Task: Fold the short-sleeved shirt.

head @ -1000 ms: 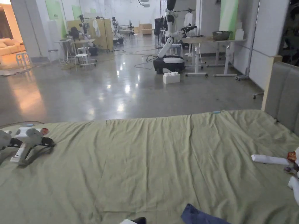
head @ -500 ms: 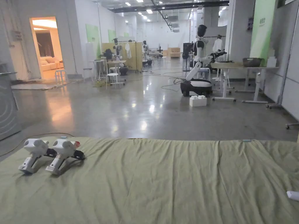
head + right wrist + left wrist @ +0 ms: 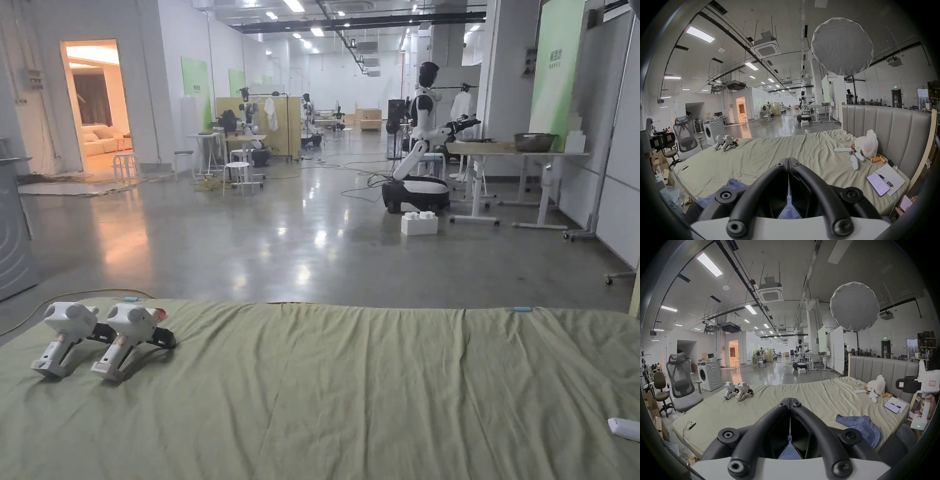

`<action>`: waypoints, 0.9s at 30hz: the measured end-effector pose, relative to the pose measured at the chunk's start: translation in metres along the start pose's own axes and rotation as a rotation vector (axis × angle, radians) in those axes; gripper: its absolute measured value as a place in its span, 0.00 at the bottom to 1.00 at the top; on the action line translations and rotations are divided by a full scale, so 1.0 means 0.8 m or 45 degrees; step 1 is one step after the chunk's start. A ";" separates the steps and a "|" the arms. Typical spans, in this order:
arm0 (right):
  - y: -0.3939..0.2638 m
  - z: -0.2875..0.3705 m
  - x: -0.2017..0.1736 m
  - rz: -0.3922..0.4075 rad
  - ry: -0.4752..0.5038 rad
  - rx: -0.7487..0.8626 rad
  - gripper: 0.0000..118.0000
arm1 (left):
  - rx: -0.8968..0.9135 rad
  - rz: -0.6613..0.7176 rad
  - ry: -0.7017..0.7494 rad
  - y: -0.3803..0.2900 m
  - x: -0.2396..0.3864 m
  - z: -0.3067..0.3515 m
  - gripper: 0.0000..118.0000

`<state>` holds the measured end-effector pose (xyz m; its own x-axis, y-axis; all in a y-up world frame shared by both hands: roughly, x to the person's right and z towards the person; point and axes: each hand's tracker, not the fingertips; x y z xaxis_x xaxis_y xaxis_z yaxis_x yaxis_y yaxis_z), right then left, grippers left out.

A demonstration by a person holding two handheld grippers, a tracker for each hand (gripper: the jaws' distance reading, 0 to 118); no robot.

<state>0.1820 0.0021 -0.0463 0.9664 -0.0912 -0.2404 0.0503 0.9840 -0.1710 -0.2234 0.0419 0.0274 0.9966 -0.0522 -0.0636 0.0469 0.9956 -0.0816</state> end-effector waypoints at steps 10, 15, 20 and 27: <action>-0.004 -0.003 0.003 -0.068 0.032 -0.034 0.00 | -0.089 0.080 -0.033 -0.003 -0.004 -0.014 0.00; -0.020 -0.003 0.008 -0.064 0.013 -0.088 0.00 | -0.339 0.166 -0.114 -0.023 -0.019 -0.062 0.15; -0.048 -0.011 0.022 -0.090 -0.009 -0.205 0.00 | -0.642 0.211 -0.181 -0.084 -0.029 -0.169 0.66; -0.075 -0.020 0.039 -0.122 -0.069 -0.341 0.00 | -0.907 0.189 -0.206 -0.200 -0.028 -0.337 0.66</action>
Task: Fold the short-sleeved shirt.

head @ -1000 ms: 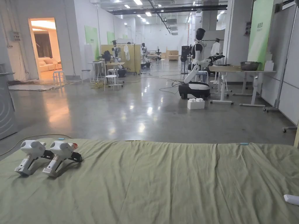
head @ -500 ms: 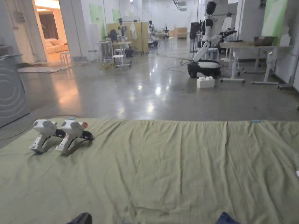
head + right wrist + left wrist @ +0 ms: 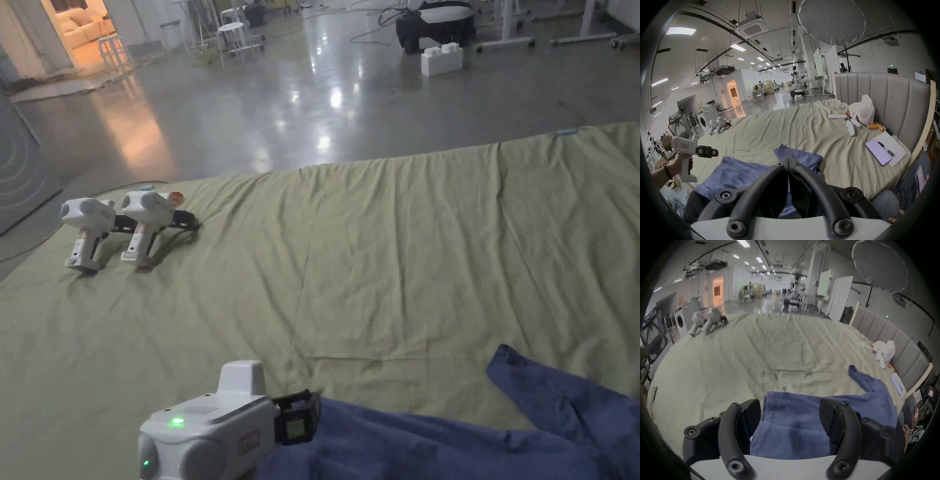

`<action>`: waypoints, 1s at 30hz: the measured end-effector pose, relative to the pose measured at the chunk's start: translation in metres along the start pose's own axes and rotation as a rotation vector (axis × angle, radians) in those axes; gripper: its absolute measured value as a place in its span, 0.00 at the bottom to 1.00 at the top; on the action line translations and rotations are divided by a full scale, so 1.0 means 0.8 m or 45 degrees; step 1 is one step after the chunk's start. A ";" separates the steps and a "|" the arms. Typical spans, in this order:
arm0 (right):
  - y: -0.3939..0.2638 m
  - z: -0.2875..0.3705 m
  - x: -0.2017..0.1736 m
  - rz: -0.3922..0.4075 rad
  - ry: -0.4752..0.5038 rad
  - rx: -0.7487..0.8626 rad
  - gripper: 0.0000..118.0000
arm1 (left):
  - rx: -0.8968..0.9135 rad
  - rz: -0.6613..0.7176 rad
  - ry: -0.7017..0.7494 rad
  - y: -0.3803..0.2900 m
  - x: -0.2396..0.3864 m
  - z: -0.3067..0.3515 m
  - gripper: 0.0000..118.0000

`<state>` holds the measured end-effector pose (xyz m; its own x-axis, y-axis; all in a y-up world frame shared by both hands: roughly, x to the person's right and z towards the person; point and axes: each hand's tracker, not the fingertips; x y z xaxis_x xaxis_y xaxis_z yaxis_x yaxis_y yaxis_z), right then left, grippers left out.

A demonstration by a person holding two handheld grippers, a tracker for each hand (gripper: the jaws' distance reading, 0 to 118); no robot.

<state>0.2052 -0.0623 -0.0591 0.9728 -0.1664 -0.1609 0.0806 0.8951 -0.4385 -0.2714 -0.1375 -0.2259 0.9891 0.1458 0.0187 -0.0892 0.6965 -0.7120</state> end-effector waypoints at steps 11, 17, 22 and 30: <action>-0.022 -0.012 0.033 -0.044 -0.104 -0.126 0.00 | -0.161 -0.169 0.103 -0.022 0.001 -0.115 0.11; -0.010 -0.049 0.044 -0.065 -0.056 -0.144 0.00 | -0.265 -0.150 0.140 -0.020 0.011 -0.136 0.03; 0.036 -0.172 0.070 0.042 -0.016 -0.332 0.59 | -0.324 -0.145 0.136 -0.008 0.011 -0.141 0.03; 0.017 -0.390 0.135 0.122 -0.126 -0.830 0.56 | -0.357 -0.163 0.135 -0.005 0.011 -0.143 0.03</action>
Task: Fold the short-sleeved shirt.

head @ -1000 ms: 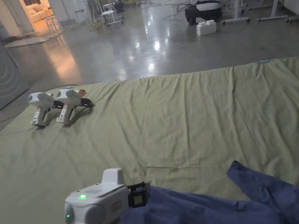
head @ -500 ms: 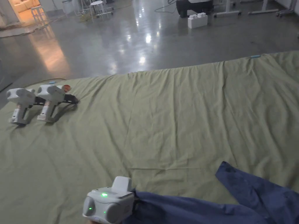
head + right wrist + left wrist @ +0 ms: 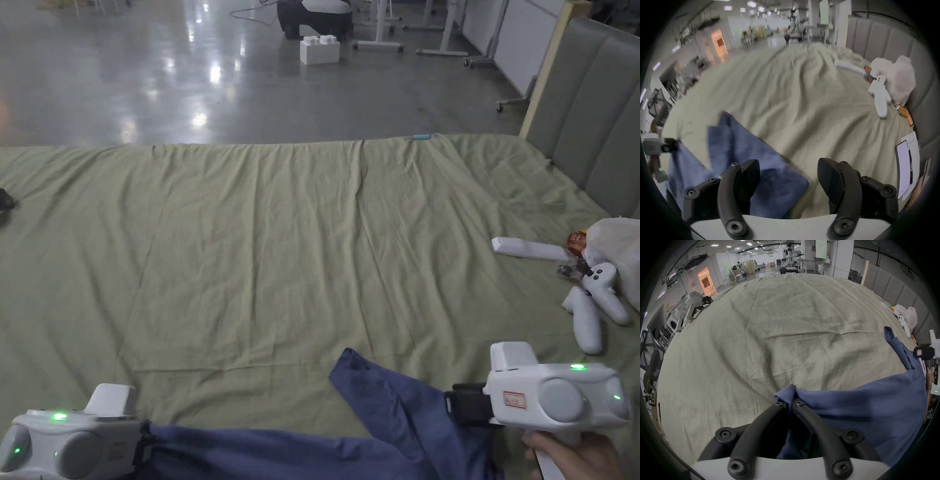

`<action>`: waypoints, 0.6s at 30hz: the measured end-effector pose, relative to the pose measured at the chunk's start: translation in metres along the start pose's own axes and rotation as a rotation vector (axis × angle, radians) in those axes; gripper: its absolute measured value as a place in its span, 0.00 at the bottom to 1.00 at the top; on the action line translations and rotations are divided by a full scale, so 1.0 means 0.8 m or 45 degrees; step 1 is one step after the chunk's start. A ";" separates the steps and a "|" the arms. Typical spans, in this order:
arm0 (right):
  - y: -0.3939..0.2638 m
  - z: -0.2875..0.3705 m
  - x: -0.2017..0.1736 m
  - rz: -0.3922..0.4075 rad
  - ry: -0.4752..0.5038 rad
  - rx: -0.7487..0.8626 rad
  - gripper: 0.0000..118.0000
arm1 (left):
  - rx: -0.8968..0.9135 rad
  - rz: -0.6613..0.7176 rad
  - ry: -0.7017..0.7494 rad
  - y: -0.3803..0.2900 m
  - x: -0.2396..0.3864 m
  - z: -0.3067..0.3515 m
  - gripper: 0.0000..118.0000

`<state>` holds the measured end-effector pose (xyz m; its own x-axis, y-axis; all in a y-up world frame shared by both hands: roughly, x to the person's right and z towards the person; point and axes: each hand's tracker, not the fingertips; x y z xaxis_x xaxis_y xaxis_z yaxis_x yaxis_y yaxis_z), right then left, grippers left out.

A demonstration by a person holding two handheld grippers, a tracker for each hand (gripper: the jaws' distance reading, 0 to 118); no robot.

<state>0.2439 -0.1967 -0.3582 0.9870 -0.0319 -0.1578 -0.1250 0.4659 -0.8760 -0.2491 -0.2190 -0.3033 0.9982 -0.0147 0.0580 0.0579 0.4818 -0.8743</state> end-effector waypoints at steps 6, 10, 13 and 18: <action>-0.029 0.009 -0.024 0.078 0.017 0.009 0.18 | -0.004 0.013 -0.013 0.000 -0.001 0.000 0.03; -0.030 0.030 -0.020 -0.010 0.169 0.044 0.02 | 0.040 0.044 -0.087 -0.001 -0.015 0.019 0.02; -0.031 0.090 -0.020 0.027 0.155 0.259 0.02 | 0.262 0.214 -0.179 -0.008 -0.043 0.085 0.01; -0.027 0.210 -0.022 -0.023 0.209 0.538 0.02 | 0.647 0.244 -0.325 -0.019 -0.069 0.257 0.01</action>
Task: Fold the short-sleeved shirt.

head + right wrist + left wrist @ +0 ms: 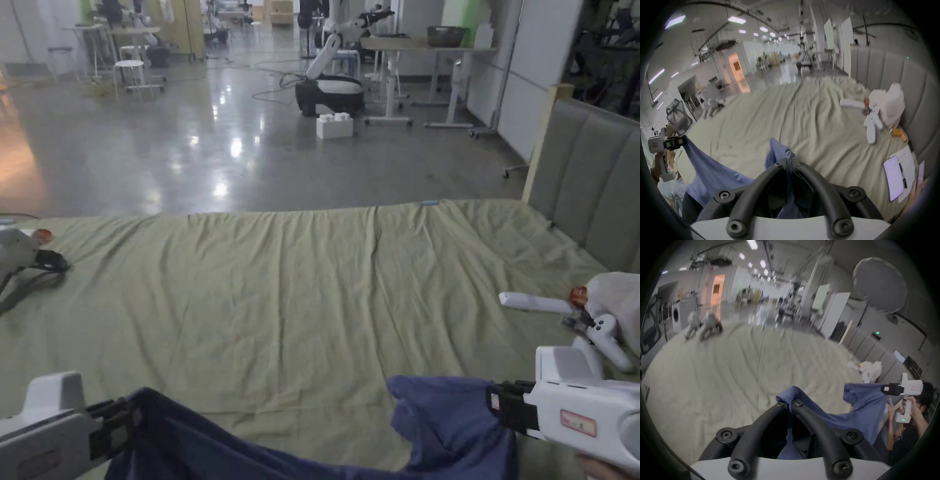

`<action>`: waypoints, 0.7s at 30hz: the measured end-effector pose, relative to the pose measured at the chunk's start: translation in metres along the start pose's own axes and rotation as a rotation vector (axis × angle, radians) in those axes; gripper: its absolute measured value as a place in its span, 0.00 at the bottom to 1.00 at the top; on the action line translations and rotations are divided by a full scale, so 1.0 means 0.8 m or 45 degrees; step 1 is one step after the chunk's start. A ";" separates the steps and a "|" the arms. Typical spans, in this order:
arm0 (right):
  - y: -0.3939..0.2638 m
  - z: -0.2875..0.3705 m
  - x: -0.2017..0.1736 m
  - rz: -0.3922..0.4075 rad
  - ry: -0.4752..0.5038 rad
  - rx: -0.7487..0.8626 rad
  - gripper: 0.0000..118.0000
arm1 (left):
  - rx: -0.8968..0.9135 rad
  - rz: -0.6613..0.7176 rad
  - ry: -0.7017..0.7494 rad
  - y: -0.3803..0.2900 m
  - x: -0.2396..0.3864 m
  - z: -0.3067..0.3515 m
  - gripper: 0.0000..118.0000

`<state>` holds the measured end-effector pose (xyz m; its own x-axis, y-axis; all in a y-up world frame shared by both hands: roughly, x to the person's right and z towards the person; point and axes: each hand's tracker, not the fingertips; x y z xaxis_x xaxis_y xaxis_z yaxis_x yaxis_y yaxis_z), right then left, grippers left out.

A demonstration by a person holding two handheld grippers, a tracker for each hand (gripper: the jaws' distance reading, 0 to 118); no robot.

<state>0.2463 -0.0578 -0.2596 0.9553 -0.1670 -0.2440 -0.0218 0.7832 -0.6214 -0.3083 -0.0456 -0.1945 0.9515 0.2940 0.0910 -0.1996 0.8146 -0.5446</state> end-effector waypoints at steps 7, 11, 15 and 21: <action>0.086 0.110 -0.021 0.039 -0.029 0.375 0.02 | 0.357 -0.043 -0.005 0.105 0.040 0.168 0.01; 0.148 0.163 -0.054 0.124 -0.052 0.506 0.02 | 0.519 -0.083 0.068 0.155 0.051 0.235 0.01; 0.210 0.198 -0.077 0.117 -0.078 0.644 0.02 | 0.648 -0.102 0.106 0.196 0.058 0.273 0.01; 0.294 0.219 -0.099 0.142 -0.147 0.764 0.02 | 0.745 -0.115 0.164 0.260 0.062 0.282 0.01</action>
<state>0.2168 0.2447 -0.2562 0.9832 -0.0251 -0.1806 0.0141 0.9980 -0.0616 -0.3553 0.2510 -0.1149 0.9841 0.1774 -0.0061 -0.1773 0.9841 0.0131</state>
